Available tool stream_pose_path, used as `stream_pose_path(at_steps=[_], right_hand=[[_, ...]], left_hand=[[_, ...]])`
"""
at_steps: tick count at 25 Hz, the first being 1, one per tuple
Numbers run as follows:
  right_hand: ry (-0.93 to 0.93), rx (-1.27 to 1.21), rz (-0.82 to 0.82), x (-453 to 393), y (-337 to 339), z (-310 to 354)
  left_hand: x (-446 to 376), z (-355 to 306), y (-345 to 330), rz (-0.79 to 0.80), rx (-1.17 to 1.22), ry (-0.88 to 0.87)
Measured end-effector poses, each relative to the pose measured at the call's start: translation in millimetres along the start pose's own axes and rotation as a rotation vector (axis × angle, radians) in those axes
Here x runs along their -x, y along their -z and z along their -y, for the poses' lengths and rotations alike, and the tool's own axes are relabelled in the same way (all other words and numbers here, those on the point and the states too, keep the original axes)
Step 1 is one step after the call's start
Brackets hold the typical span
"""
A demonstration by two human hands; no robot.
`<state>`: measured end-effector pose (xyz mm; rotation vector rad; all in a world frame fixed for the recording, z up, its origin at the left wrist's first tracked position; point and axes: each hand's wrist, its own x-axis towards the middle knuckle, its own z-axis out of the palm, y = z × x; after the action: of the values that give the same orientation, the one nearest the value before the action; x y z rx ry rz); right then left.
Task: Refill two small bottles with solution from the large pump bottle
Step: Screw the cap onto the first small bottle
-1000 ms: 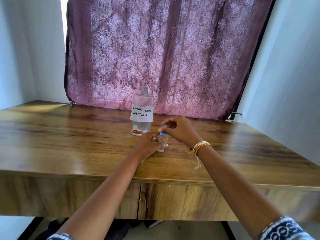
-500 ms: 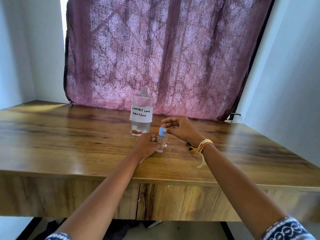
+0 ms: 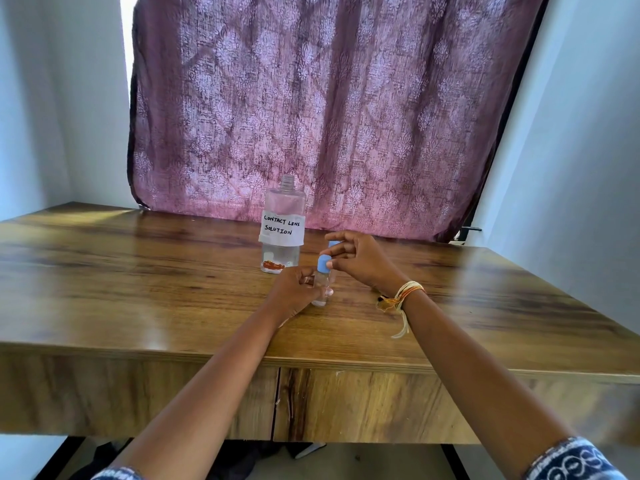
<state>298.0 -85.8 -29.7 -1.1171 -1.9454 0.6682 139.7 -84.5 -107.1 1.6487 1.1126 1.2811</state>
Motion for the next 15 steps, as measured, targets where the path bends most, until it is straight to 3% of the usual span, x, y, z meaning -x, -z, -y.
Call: stream_pose_path(at_steps=[10, 15], right_hand=[[-0.012, -0.020, -0.063, -0.3, -4.3, -5.4], [-0.009, -0.033, 0.071, -0.7, -4.7, -2.6]], left_hand=[[1.5, -1.3, 1.3, 0.026, 0.004, -0.023], [1.8, -2.5, 0.6, 0.015, 0.013, -0.015]])
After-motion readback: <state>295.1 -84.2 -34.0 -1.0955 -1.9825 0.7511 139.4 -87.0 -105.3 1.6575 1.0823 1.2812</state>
